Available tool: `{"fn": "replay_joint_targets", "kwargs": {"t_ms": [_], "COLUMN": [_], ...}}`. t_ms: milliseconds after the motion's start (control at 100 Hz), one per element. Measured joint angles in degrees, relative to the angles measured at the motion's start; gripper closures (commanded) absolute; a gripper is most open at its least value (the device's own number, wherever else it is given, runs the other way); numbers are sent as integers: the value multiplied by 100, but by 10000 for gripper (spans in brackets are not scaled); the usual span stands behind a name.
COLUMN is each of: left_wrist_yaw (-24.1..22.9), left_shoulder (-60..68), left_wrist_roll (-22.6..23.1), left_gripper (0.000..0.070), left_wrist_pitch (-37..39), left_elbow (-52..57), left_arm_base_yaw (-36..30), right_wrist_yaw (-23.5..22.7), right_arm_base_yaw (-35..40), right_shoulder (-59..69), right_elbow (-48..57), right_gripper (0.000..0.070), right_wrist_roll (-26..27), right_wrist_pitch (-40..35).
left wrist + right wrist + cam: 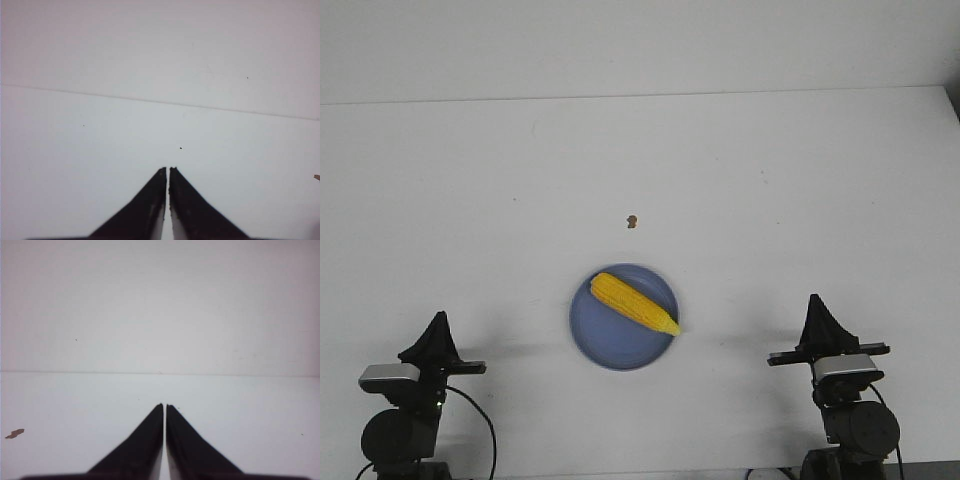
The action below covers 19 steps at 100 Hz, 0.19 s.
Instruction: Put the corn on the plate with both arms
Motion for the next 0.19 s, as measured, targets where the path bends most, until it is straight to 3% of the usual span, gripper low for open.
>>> {"fn": "replay_joint_targets", "kwargs": {"t_ms": [190], "left_wrist_yaw": [0], "left_shoulder": [0], "left_wrist_roll": [0], "left_gripper": [688], "left_wrist_pitch": [0], "left_elbow": [0], "left_arm_base_yaw": [0], "right_wrist_yaw": [0], "right_arm_base_yaw": [0], "right_shoulder": [0], "right_elbow": [0], "right_gripper": [687], "right_wrist_roll": [0], "right_wrist_pitch": [0]}}
